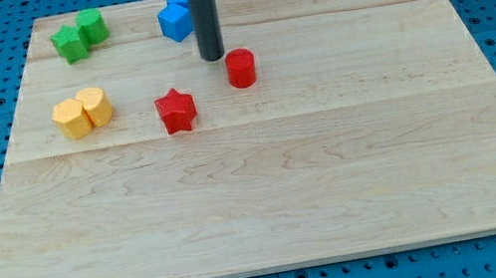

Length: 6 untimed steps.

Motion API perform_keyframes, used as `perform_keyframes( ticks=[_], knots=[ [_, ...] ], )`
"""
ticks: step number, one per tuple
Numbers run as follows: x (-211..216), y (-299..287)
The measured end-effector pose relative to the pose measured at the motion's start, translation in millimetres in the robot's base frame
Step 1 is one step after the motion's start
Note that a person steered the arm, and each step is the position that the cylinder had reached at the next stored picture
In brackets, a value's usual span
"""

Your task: Move the red circle to the right of the red star

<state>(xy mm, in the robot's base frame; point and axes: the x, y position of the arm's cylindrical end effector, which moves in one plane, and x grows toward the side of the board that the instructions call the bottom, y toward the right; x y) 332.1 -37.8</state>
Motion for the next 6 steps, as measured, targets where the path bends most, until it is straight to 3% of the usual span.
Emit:
perform_keyframes(
  ticks=[1, 2, 3, 6],
  knots=[
    [31.3, 27.2],
    [5.3, 36.4],
    [6.2, 86.6],
    [82.0, 98.1]
  ],
)
